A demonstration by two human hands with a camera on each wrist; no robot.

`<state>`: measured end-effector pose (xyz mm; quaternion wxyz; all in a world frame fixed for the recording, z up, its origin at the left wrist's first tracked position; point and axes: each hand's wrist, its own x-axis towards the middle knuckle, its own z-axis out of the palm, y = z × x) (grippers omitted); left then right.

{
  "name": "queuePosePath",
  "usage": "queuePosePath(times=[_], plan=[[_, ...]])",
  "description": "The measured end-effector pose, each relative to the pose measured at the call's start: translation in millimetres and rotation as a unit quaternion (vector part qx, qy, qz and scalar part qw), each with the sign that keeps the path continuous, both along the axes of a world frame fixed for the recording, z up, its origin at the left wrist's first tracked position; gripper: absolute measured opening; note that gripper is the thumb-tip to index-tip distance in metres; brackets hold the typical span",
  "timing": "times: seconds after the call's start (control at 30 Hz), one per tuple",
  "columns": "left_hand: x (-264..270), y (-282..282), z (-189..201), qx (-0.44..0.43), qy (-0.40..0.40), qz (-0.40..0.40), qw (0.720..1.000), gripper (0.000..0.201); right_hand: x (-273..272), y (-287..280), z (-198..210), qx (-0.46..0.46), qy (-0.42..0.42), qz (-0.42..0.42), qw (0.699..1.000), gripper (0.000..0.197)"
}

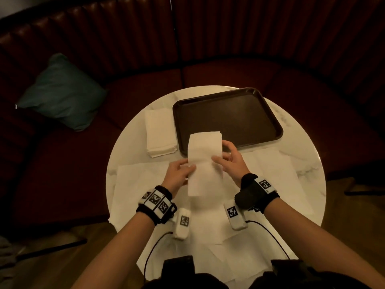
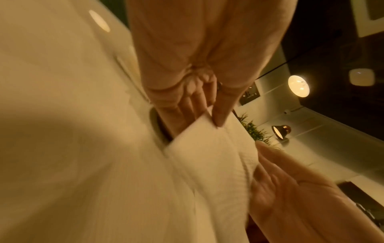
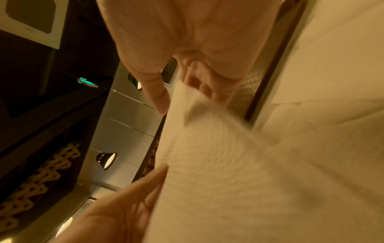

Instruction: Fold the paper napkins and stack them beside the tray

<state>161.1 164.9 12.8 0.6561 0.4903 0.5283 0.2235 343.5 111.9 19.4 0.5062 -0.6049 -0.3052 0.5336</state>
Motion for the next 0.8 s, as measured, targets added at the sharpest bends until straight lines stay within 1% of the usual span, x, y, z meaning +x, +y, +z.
queuePosePath(times=[0.13,0.23,0.27,0.3,0.4,0.47,0.6,0.7,0.8], plan=[[-12.9,65.4,10.7,0.062,0.008,0.055,0.997,0.038,5.3,6.6,-1.9,0.011,-0.006,-0.022,1.0,0.055],[-25.9,129.2,9.6,0.062,0.016,0.12,0.991,0.047,18.4,5.2,-9.4,-0.003,-0.024,-0.053,0.998,0.054],[-30.0,148.6,7.4,0.059,0.023,0.138,0.988,0.047,23.4,3.5,-12.6,-0.011,-0.029,-0.066,0.997,0.054],[-33.4,165.9,3.0,0.057,0.031,0.146,0.987,0.045,28.4,1.6,-15.7,-0.019,-0.034,-0.08,0.996,0.054],[-38.9,202.4,-12.9,0.063,0.055,0.153,0.985,0.028,42.3,-6.2,-23.6,-0.038,-0.041,-0.121,0.991,0.053],[-43.0,217.9,-27.4,0.05,0.073,0.16,0.983,0.028,50.2,-12.6,-26.4,-0.046,-0.041,-0.148,0.987,0.051],[-47.2,229.5,-56.8,0.022,0.134,0.163,0.977,0.049,62.6,-23.1,-28.1,-0.059,-0.044,-0.197,0.978,0.048],[-50.1,230.6,-68.0,0.03,0.16,0.172,0.972,0.05,71.9,-30.3,-29.0,-0.066,-0.048,-0.224,0.971,0.045],[-49.7,224.6,-58.9,0.062,0.191,0.177,0.963,0.045,81.9,-38.9,-30.1,-0.067,-0.063,-0.246,0.965,0.043]])
